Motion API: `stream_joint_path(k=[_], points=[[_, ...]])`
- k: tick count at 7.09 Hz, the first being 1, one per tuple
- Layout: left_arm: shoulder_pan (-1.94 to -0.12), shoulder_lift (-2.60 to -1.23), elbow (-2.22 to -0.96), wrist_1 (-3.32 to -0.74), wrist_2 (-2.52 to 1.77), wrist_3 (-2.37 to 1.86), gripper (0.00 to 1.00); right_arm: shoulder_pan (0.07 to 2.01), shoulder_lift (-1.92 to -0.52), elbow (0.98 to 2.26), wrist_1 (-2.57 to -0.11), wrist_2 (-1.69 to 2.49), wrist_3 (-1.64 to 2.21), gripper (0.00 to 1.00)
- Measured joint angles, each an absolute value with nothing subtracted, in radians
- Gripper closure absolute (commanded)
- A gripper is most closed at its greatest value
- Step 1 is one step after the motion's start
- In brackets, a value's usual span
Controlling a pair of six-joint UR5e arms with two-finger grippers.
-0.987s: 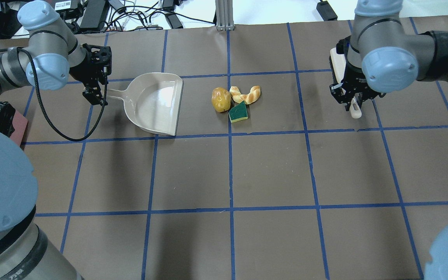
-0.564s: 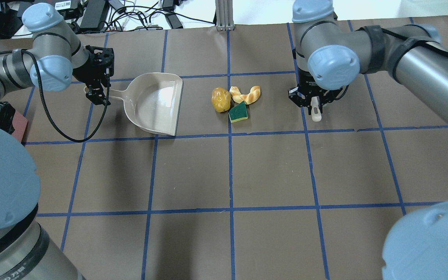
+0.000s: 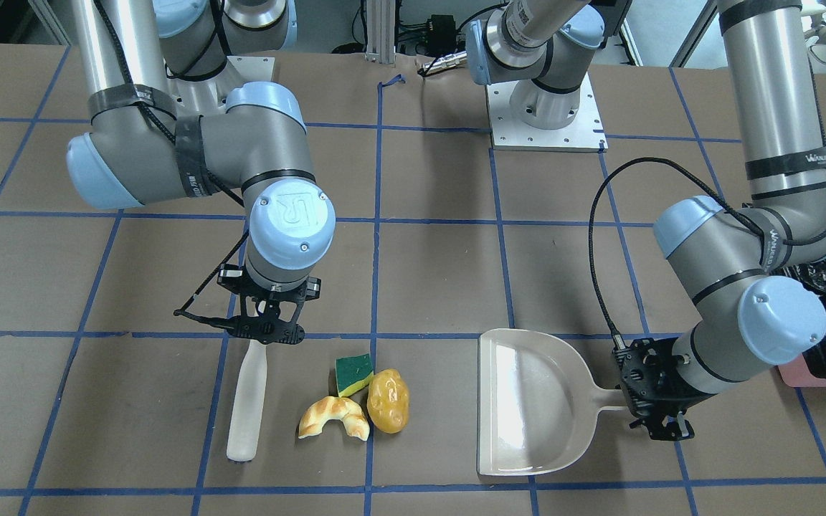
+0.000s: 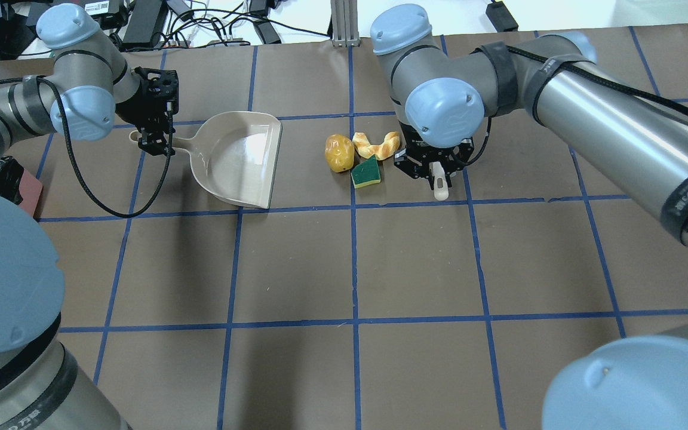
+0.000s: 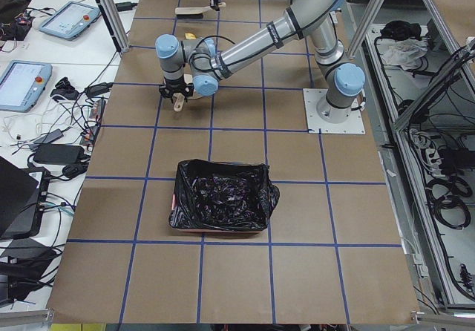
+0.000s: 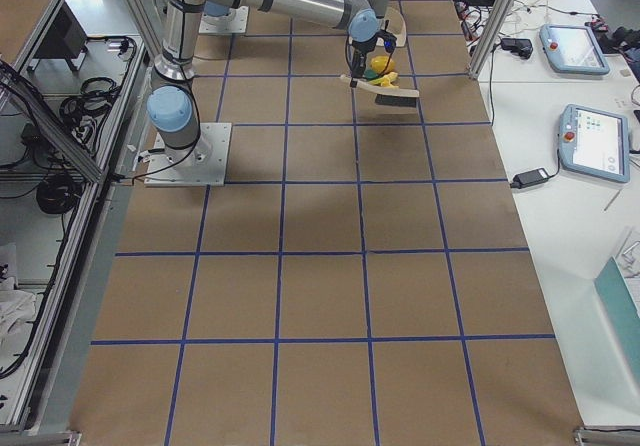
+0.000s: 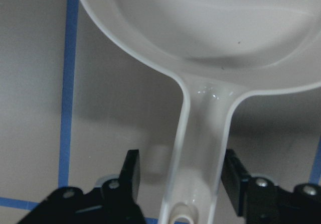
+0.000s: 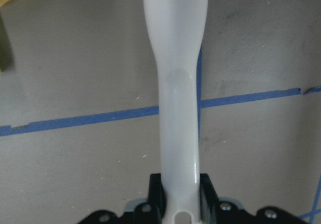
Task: Sweep and dump trash into bin
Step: 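Lower the brush behind the potato, bread and sponge with the right gripper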
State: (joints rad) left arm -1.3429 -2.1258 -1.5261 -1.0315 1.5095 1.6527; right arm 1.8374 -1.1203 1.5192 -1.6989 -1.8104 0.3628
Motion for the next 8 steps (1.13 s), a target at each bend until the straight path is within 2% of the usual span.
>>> stream_joint_path(k=[2, 4, 8], points=[[-1.348, -2.126, -1.526, -1.03, 1.51, 1.653, 0.62, 1.865, -1.105, 1.521, -1.705, -1.767, 0.475, 1.0], [-1.351, -2.126, -1.526, -1.028, 1.511, 1.656, 0.66, 1.883, -1.101, 1.522, -1.719, -1.75, 0.517, 1.0], [-1.352, -2.115, -1.525, -1.011, 1.515, 1.665, 0.66, 1.926, -1.073, 1.521, -1.749, -1.757, 0.524, 1.0]])
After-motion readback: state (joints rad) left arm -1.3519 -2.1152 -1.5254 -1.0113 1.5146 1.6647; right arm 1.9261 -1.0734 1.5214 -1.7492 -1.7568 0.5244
